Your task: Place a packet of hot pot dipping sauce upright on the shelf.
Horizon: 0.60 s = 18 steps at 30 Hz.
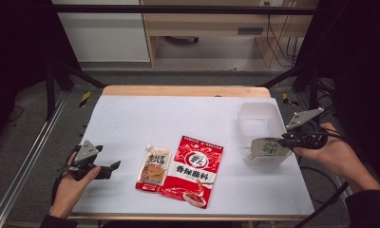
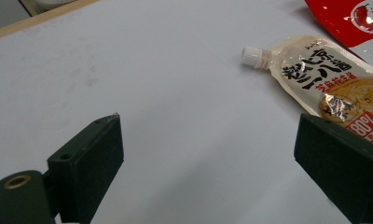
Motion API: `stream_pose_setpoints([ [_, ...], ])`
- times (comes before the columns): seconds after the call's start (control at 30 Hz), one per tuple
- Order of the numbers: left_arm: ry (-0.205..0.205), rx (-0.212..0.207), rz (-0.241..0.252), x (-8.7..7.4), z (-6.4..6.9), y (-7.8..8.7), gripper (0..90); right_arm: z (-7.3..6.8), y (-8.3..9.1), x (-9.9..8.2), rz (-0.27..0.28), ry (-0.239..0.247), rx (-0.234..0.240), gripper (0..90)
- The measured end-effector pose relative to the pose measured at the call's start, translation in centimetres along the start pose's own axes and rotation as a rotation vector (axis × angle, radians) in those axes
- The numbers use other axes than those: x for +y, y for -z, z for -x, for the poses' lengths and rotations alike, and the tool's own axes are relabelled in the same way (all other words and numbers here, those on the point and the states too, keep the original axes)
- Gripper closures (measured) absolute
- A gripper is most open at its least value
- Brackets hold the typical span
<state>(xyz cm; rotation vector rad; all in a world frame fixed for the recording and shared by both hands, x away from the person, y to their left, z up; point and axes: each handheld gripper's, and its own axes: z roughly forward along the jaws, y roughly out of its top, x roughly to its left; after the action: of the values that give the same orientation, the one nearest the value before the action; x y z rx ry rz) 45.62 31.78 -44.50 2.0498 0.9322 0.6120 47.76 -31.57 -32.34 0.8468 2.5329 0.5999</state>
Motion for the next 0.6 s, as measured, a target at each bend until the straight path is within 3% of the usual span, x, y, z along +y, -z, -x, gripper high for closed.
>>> stream_pose_setpoints([
  [0.07,-0.002,0.001,-0.002,0.0,0.0,0.0,8.0,-0.3,0.2,0.3,0.031,0.000,-0.020,51.9],
  [0.1,-0.001,0.000,-0.002,0.0,0.0,0.0,8.0,-0.3,0.2,0.3,0.031,0.000,-0.020,51.9],
  [0.27,-0.007,-0.001,-0.005,0.0,0.1,-0.1,7.9,-1.2,0.6,1.1,0.092,0.023,-0.081,30.6],
  [0.6,-0.023,-0.003,-0.015,0.0,0.3,-0.2,7.9,-4.0,1.3,4.1,0.170,0.064,-0.075,17.8],
])
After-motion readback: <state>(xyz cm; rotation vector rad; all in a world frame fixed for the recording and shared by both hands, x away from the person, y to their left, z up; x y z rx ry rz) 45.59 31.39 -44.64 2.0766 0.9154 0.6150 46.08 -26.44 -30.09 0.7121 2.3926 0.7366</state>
